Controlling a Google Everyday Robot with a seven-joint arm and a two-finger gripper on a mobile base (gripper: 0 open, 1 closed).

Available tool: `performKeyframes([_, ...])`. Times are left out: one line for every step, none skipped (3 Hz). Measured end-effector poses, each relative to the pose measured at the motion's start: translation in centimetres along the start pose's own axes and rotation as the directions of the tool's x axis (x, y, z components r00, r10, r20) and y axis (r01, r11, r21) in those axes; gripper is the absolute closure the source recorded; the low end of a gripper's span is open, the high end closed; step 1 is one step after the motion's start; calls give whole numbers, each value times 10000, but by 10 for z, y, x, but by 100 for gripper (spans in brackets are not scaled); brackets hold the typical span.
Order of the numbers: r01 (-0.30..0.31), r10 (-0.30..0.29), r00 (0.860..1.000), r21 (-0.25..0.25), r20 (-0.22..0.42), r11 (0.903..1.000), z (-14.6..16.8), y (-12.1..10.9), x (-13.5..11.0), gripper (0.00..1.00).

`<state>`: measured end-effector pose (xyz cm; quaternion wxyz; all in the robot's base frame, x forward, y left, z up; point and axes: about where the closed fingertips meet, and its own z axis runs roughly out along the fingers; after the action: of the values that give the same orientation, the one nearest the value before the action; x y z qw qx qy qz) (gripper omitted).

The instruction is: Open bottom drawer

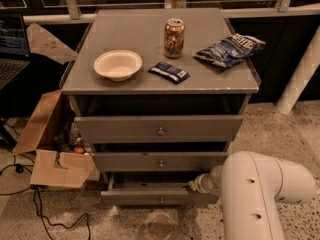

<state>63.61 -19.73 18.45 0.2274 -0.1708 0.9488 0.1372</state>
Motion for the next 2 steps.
performKeyframes([-85, 84, 9999, -160, -93, 9998, -4, -1, 11, 100])
performKeyframes([285, -290, 9996, -585, -67, 9979, -9, 3, 17, 100])
